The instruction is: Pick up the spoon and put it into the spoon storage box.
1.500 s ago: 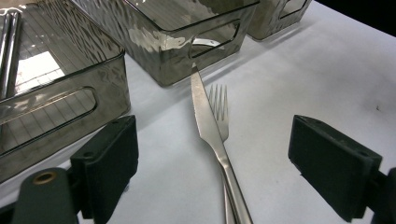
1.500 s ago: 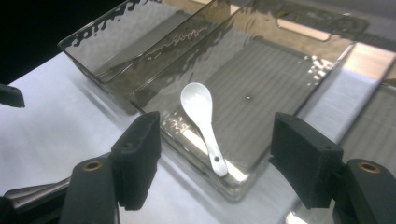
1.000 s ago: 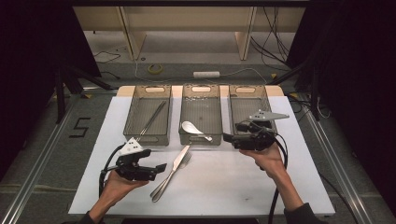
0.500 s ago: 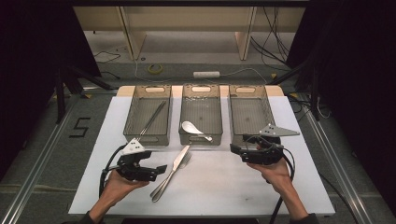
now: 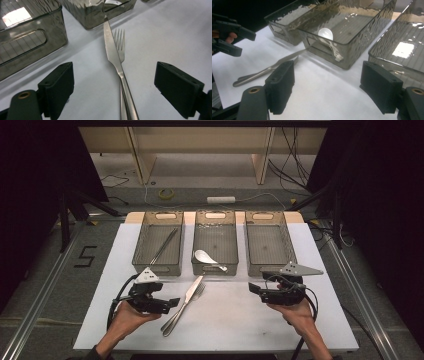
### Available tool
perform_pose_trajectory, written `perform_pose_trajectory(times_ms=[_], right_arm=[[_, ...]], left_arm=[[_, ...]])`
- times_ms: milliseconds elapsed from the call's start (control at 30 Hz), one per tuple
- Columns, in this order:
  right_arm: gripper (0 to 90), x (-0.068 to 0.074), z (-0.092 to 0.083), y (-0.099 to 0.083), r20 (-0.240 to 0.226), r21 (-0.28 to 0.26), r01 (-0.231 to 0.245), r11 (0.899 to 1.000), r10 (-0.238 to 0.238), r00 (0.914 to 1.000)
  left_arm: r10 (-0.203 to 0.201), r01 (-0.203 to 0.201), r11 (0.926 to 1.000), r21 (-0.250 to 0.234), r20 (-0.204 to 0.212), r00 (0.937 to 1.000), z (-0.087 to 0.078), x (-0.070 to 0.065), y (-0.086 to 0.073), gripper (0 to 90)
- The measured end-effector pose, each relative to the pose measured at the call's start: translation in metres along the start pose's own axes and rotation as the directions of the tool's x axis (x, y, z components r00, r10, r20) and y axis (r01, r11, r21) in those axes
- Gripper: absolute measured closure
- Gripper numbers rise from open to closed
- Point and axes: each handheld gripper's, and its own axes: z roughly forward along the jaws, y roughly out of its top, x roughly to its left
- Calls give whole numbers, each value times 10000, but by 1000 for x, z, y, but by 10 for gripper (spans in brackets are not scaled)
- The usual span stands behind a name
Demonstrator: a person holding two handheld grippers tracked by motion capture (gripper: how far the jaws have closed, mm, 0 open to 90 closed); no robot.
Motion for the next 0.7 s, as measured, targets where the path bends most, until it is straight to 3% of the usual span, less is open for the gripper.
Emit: perform_pose_trajectory(times_ms=[167, 400, 700], right_arm=[[282, 3, -2, -5, 63, 67, 101, 9999, -101, 9999], [274, 8, -3, -14, 48, 150, 205, 9997, -206, 9998], [267, 12, -5, -20, 99, -23, 274, 9996, -274, 9996]], left_arm=[[42, -31, 9971, 760, -149, 9999, 8, -2, 4, 160], [105, -81, 9921, 1255, -181, 9998, 14, -5, 7, 166], [355, -335, 9799, 1968, -65, 9993, 22, -11, 8, 170]])
